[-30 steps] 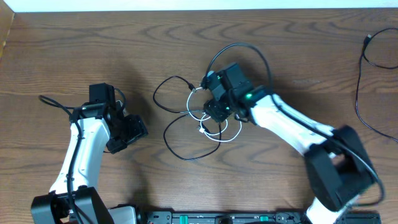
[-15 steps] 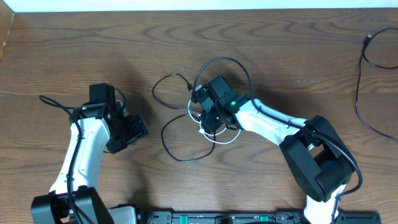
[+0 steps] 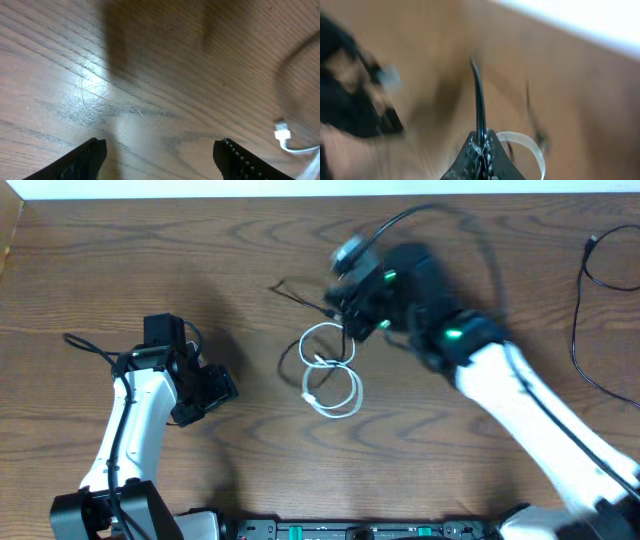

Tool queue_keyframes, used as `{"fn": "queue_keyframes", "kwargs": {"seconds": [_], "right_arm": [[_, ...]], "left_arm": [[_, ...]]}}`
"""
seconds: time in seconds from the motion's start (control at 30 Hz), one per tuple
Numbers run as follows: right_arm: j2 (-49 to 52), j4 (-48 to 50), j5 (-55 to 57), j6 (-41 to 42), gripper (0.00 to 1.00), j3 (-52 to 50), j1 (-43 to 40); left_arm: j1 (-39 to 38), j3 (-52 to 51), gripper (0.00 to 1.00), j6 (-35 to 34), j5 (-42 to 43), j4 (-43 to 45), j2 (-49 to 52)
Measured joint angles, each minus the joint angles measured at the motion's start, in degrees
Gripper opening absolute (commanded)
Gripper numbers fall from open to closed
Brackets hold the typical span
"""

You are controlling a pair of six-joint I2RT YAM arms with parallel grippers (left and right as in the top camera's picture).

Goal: Untangle cables
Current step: 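Grasp the black cable among the white loops with the right gripper, then pull the black cable up and right out of the white loops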

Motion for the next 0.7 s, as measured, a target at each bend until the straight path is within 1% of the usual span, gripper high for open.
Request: {"fn": "queue_keyframes", "kwargs": {"seconds": [0.13, 0.27, 0.37, 0.5, 0.57, 0.7], "right_arm": [[-8.1, 5.5, -1.2, 3.0, 0.01, 0.9, -3.8], [-12.9, 12.2, -2.0, 4.4, 0.01, 1.0, -6.7], [-14.8, 18.1, -2.3, 5.0, 0.01, 1.0, -9.4], [-16.9, 22.8, -2.4, 7.3, 0.01, 1.0, -12.9], [-17.7, 24.5, -2.7, 10.1, 0.01, 1.0, -14.8], [-17.8, 28.9, -5.3, 16.2, 0.01, 0.9, -17.9]], "left_arm": [[0.0, 0.0, 0.74, 0.0, 0.0, 0.0, 0.0], [0.0, 0.0, 0.74, 0.0, 0.1, 0.0, 0.0], [0.0, 0.0, 0.74, 0.0, 0.2, 0.0, 0.0], [0.0, 0.0, 0.74, 0.0, 0.2, 0.0, 0.0], [0.0, 0.0, 0.75, 0.0, 0.2, 0.0, 0.0], [0.0, 0.0, 0.74, 0.0, 0.2, 0.0, 0.0]]}}
